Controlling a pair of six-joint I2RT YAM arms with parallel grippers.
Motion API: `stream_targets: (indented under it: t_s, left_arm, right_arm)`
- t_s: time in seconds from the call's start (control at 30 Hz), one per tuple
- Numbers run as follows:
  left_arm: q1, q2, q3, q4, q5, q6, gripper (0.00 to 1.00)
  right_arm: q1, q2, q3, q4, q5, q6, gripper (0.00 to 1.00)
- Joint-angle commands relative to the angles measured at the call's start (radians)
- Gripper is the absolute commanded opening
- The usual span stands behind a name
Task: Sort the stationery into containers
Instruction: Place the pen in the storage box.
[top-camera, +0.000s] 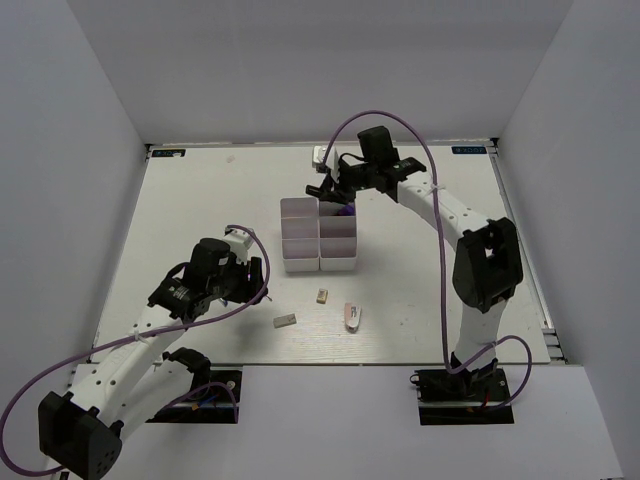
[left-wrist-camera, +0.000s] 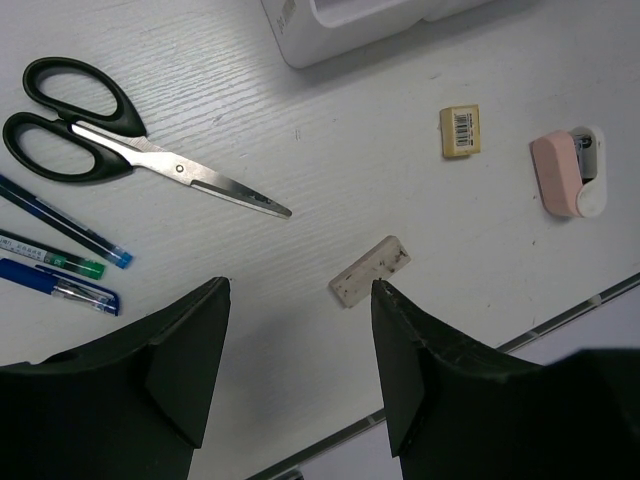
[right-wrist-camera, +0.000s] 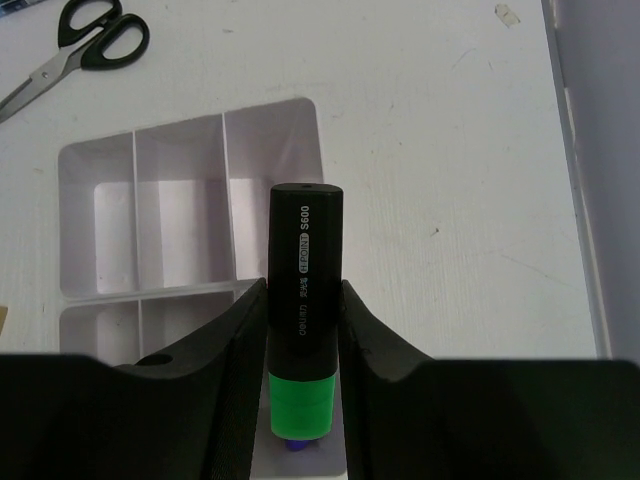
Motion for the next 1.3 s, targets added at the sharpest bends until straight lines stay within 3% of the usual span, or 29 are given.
stream_targets:
  t_s: [0.0,1.0,1.07,1.27]
  left_arm:
    - [0.003,-0.002,-0.003,0.008,0.005,0.01,0.69]
    - [0.005,0.0,-0.005,0.007,0.002,0.01,0.69]
    - [0.005,0.0,-0.003,0.007,0.002,0.01,0.69]
    - [0.005,-0.002,-0.003,0.005,-0.001,0.009,0.69]
  right_arm:
    - [-0.019,0.013,0.033,0.044,-0.047,0.017,0.0]
    - [-0.048,0.033,-0.029,-0.005,-0.05,-0.012,0.0]
    - [-0.05,0.035,-0.029,-0.006,-0.047,-0.012,0.13]
    - [-0.048,0.044,-0.029,-0.011,-0.042,-0.017,0.28]
